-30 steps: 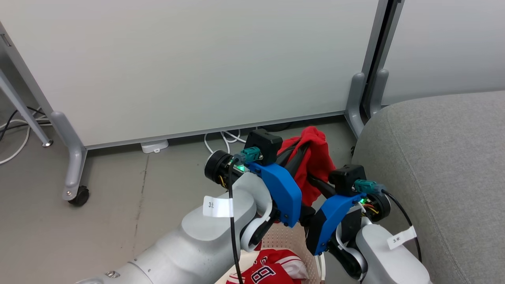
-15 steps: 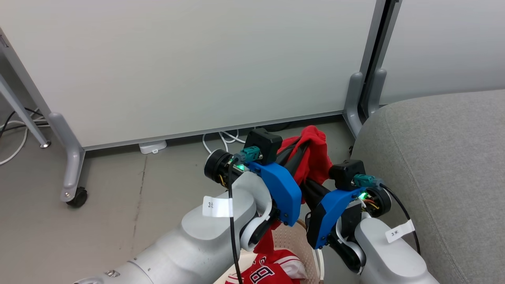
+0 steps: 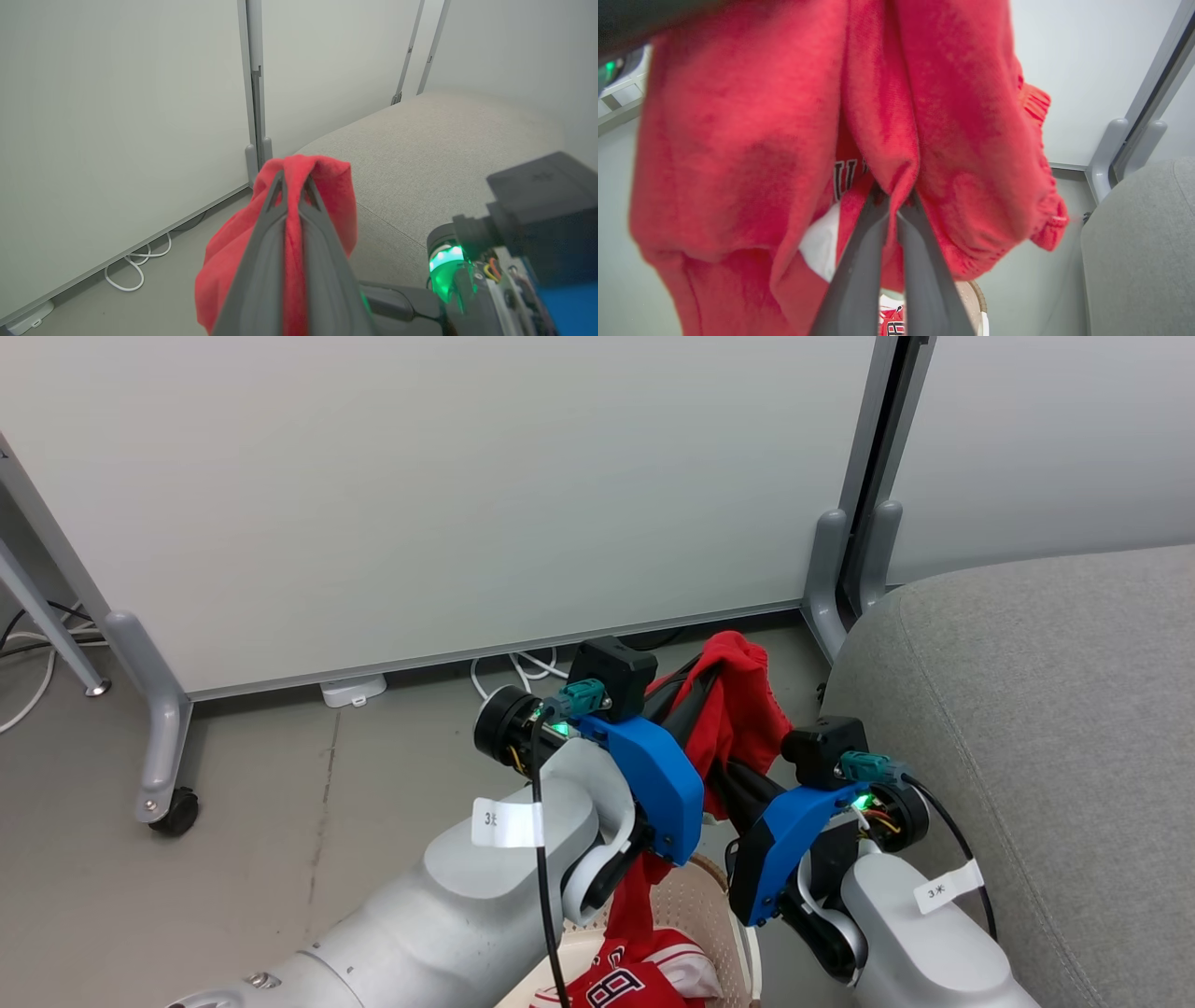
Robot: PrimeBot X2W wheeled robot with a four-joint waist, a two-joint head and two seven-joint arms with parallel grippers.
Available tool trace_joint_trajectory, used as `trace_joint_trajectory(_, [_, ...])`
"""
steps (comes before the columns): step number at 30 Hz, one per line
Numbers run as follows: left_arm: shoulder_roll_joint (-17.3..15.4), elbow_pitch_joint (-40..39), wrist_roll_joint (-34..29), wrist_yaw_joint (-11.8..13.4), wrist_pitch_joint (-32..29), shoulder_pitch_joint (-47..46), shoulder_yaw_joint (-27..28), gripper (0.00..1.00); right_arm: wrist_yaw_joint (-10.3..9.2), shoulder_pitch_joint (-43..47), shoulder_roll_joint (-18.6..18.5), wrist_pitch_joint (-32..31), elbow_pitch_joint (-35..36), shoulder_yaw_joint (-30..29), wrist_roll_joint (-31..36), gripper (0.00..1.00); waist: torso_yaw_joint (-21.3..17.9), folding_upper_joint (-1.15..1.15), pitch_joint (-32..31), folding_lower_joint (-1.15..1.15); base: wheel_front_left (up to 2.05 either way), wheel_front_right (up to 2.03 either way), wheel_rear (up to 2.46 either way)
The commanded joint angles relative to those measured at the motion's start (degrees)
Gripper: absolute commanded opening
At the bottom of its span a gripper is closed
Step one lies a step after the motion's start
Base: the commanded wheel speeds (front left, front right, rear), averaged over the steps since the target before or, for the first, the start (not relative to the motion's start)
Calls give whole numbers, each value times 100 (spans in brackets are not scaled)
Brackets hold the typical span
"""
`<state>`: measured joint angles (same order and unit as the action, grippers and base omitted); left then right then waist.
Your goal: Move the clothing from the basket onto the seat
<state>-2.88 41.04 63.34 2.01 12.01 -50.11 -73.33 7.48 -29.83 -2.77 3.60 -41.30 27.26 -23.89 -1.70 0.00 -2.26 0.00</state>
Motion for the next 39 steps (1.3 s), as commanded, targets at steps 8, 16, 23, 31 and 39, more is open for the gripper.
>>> trace_joint_trajectory(8, [0, 52, -29, -26, 76, -44, -22, 0, 3, 25, -21, -23, 38, -54, 67, 0, 8, 0, 22, 0, 0, 0, 0])
trace_joint_trajectory(16, [-2, 182, -141, -219, 289, 229, 58, 100, 3, 32, -20, 7, 91, -201, 200, 0, 40, 0, 95, 0, 0, 0, 0])
trace_joint_trajectory(23, [-250, -263, -1075, -348, 322, 797, 969, 100, 3, 130, -20, 13, 276, -466, 417, 0, 140, 0, 163, 0, 0, 0, 0])
trace_joint_trajectory(31, [-611, -1204, -2464, -490, 324, 1967, 2318, 100, 3, 334, -20, -54, 612, -737, 610, 0, 213, 0, 183, 0, 0, 0, 0])
trace_joint_trajectory(39, [-703, -1681, -3327, -696, 326, 2928, 3365, 100, 3, 554, -20, -167, 1000, -957, 724, 0, 221, 0, 154, 0, 0, 0, 0])
